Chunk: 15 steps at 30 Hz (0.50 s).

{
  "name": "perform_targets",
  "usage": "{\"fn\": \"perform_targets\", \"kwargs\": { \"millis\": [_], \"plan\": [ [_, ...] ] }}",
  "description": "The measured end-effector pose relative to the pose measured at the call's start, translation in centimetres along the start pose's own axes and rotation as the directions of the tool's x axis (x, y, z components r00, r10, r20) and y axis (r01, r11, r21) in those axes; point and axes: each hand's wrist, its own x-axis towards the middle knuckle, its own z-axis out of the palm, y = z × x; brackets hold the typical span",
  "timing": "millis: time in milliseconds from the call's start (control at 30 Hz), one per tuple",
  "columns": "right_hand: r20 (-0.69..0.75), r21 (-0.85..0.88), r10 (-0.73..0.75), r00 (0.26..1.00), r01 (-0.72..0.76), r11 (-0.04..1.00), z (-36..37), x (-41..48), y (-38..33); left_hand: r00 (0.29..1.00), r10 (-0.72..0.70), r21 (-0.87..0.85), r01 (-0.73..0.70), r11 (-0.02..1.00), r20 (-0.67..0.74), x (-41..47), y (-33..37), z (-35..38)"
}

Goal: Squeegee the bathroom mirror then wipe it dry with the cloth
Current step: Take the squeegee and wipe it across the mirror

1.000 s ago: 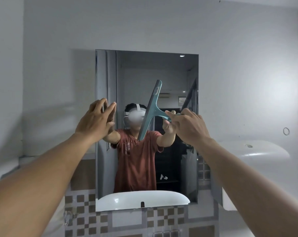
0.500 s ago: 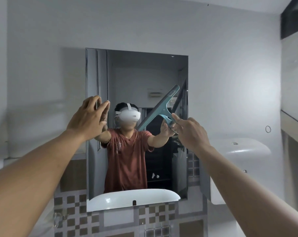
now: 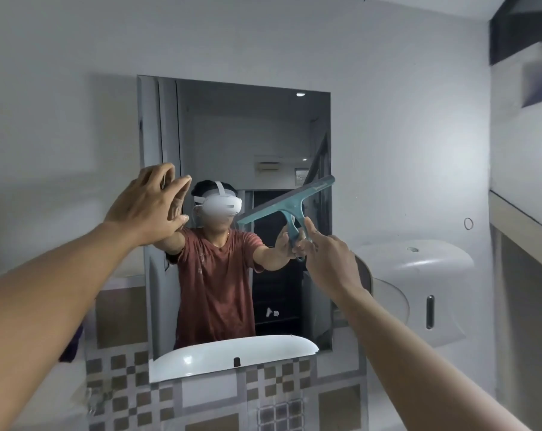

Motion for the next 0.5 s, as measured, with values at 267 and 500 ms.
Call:
{"fn": "perform_targets", "kwargs": {
  "millis": [267, 500],
  "plan": [
    [0.000, 0.152, 0.106, 0.994, -0.105, 0.983, 2.0, -2.4, -2.3, 0.999, 0.024, 0.003, -0.024, 1.000, 0.037, 0.4, -0.4, -0.1],
    [-0.014, 0.276, 0.188, 0.982, -0.176, 0.945, 4.1, -4.4, -5.2, 0.994, 0.095, 0.051, -0.098, 0.994, 0.053, 0.9, -1.9, -0.5]
  ]
}}
